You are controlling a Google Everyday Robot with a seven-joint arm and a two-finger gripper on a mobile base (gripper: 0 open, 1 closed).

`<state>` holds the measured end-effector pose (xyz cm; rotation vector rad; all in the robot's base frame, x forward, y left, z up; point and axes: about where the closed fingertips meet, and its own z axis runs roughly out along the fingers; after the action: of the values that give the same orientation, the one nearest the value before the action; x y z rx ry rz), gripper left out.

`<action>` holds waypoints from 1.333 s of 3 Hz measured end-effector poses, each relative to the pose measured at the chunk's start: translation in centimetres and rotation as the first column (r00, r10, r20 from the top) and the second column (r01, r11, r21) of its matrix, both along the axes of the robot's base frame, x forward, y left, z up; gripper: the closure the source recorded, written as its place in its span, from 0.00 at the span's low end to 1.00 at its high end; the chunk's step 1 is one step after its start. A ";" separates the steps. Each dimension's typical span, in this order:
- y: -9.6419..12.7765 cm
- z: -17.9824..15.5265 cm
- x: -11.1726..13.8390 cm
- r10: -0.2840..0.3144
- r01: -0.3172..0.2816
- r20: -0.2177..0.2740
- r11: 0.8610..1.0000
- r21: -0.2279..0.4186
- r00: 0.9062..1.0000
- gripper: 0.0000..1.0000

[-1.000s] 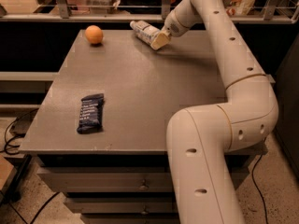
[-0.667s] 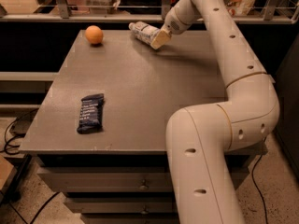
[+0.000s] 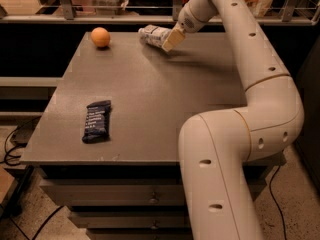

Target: Move blue plastic bottle near rxbar blueberry

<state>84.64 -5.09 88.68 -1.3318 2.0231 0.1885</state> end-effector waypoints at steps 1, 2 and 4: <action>-0.7 1.2 -1.4 -0.016 0.016 -0.030 1.000 0.000 0.999 1.00; -1.4 4.0 -2.9 -0.052 0.053 -0.045 0.998 0.035 0.998 1.00; -2.7 8.6 -4.9 -0.160 0.170 -0.073 0.969 0.177 0.985 1.00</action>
Offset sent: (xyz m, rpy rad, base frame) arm -0.1227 -0.0044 0.0250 0.0393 0.0311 -0.0810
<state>79.78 -7.78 97.29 -1.0504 2.0981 0.3316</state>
